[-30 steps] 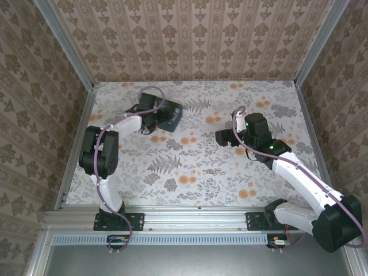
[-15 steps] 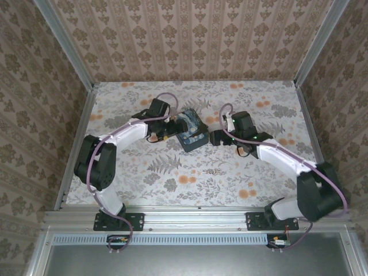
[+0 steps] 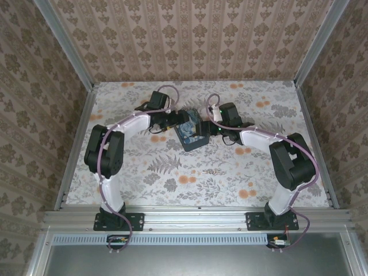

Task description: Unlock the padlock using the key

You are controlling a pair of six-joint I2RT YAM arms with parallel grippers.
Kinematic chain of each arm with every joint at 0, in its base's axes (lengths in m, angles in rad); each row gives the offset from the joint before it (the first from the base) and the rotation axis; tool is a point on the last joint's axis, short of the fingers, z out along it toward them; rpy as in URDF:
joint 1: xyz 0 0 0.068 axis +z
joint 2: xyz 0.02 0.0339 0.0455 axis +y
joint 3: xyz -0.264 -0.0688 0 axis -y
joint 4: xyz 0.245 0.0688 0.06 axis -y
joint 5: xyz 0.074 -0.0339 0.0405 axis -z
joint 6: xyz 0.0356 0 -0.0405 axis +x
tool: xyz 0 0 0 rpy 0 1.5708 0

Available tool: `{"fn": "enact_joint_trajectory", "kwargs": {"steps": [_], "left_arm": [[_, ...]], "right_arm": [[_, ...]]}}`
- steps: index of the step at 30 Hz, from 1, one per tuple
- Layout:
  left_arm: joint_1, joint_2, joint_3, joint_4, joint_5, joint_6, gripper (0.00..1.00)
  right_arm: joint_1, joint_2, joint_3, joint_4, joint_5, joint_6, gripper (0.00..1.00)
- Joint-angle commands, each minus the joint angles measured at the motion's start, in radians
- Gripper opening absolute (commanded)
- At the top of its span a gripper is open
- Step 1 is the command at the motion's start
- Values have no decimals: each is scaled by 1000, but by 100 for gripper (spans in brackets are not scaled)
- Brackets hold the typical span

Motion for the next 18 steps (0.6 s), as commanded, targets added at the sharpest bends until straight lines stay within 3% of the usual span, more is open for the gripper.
{"fn": "enact_joint_trajectory", "kwargs": {"steps": [1,9,15,18], "left_arm": [[27,33,44,78,44,1,87],[57,137,171,107,133,6,86],[53,231,319,55,215,58,86],[47,252,361,31,266,83,86]], "right_arm": [[33,15,23,19,-78,22,90],[166,-34,-55,113,-98,151,89],[308,-28,-3,115,-54,206,89],[325,-34,11,109,-58,225,89]]}}
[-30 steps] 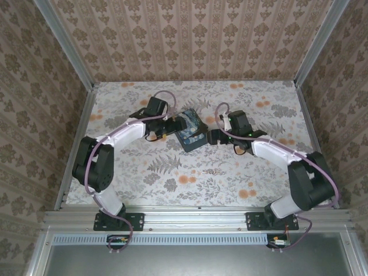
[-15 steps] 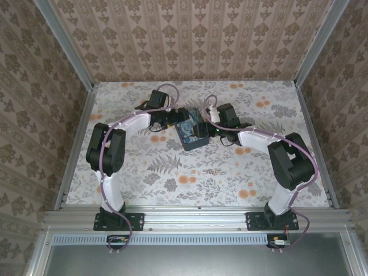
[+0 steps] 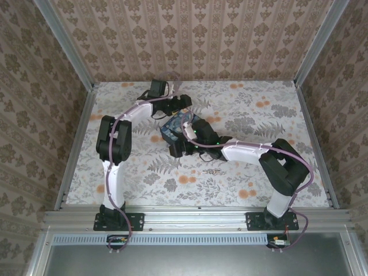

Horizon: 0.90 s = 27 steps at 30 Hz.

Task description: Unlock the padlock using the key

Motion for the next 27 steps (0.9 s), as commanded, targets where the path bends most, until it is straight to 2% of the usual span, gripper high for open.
{"fn": "enact_joint_trajectory", "kwargs": {"steps": [1,4,8,12,17,20,24,27], "left_arm": [[-1,8,45,-34,87,60,87],[39,-45,32,-83,48,102,87],[109,-189,-20,-188,-98,175,89],[152,-356,-188,-231,-192,167,89],[99,-547,-495,-200,-232,73,89],[38,-619,-645,-106,-202,-19,89],[-29,-600,-706,28,-151,-123,89],[-41,-543,-695,96,-143,-154,89]], "right_arm": [[-5,-46,34,11,10,38,89],[-36,-119,22,-76,39,-7,89],[-129,-208,0,-173,63,-70,89],[-261,-197,12,-194,49,-125,90],[-354,-54,137,-203,15,-183,92],[-368,41,212,-174,-1,-189,93],[-371,166,312,-152,-66,-187,93],[-371,235,353,-110,-136,-161,92]]}}
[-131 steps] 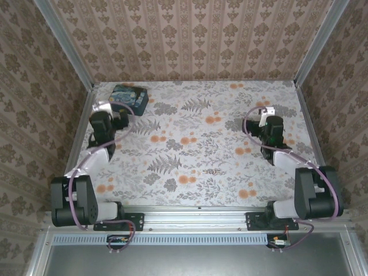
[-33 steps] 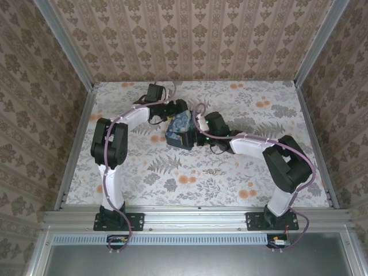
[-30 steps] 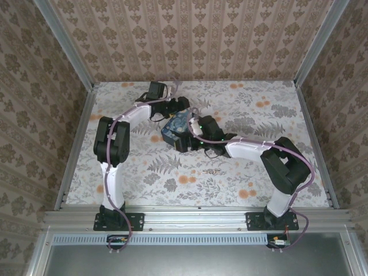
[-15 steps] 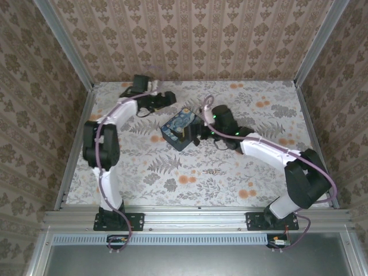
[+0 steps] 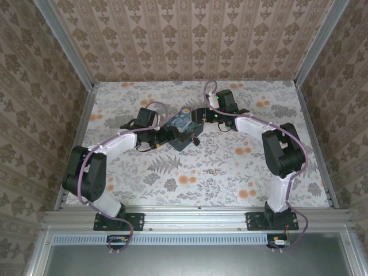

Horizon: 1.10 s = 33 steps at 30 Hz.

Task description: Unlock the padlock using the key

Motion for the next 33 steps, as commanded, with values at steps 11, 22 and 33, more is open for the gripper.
{"fn": "enact_joint_trajectory", "kwargs": {"steps": [11,22,33], "left_arm": [[29,165,122,206,58,-70,88],[67,171,138,187,83,-35,87],[108,-36,121,-159,-326,144,88]], "right_arm": [[12,-69,-137,129,-197,30,86],[87,-264,-321,54,-55,32,88],[58,-527,-425,-294,205,64,77]]}}
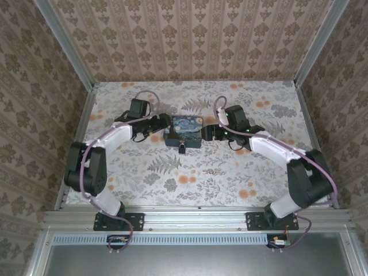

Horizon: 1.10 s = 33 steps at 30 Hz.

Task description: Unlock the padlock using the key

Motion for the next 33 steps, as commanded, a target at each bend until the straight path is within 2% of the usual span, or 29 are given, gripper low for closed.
{"fn": "enact_joint_trajectory", "kwargs": {"steps": [1,4,8,10,15,19,24,33], "left_arm": [[6,-69,18,-175,-210,110,89],[-22,-113,5,-234,-297,152,89],[-114,-191,-82,-274,-305,157,88],[-186,-245,-156,-272,-267,122,88],[-264,-340,-317,-195,-154,41,86],[-298,-377,-372,-168,-143,1,86],[-300,-413,-388,-160,-157,0,86],[-299,-408,-375,-152,-143,17,86]], "right_arm": [[13,-131,-88,-162,92,23,76],[52,-213,-162,-216,78,-4,67],[143,-248,-235,-208,47,-16,57],[177,-243,-270,-163,50,-19,50],[206,-155,-274,-102,77,-50,43],[231,-62,-226,-122,100,-101,40],[243,5,-200,-122,131,-131,40],[259,36,-181,-150,142,-169,41]]}}
